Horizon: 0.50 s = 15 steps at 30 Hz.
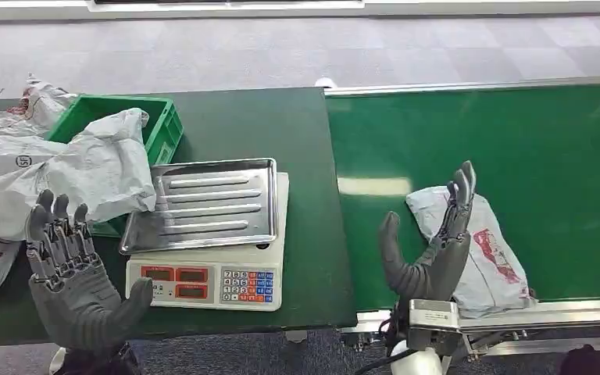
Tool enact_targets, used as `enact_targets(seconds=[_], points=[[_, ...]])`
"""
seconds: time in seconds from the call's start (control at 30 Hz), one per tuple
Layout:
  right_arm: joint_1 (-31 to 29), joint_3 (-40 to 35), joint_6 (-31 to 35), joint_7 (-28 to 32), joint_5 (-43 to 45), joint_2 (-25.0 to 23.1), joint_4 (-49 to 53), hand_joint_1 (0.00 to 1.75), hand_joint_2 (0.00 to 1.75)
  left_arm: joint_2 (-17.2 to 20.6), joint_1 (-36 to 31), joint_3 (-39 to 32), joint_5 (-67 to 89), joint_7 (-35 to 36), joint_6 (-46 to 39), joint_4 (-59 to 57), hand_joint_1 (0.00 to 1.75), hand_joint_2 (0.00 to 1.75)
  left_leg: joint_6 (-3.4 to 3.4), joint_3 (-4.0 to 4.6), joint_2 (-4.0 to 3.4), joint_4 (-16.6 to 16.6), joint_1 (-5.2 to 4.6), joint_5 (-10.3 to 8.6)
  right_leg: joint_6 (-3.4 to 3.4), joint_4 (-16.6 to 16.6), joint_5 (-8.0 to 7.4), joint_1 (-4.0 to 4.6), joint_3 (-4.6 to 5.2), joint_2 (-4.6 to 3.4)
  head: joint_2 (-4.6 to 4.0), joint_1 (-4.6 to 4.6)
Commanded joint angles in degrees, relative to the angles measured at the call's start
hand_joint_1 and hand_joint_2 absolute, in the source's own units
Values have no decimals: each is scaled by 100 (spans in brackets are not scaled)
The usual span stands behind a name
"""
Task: Moved the parcel from conveyor to table for the left to box.
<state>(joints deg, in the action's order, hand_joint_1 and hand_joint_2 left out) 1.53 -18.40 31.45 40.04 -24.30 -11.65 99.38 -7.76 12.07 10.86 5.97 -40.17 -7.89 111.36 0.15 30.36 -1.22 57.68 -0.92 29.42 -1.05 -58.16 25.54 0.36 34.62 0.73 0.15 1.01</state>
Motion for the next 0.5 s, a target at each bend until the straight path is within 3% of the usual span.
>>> enact_targets(seconds=[0.03, 0.5], points=[[-190, 121, -7, -4, 1, 17, -279, 0, 175, 94, -149, 5, -9, 17, -18, -292, 0, 175, -9, -12, 8, -11, 3, -2, 6, 11, -1, 1, -12, -2, 0, 0], [-163, 224, 112, -4, -53, 60, -386, 0, 175, 270, -48, 106, -65, 17, -98, -288, 0, 175, -11, -23, 9, -19, 3, -2, 8, 17, -1, 0, -21, -4, 0, 0]])
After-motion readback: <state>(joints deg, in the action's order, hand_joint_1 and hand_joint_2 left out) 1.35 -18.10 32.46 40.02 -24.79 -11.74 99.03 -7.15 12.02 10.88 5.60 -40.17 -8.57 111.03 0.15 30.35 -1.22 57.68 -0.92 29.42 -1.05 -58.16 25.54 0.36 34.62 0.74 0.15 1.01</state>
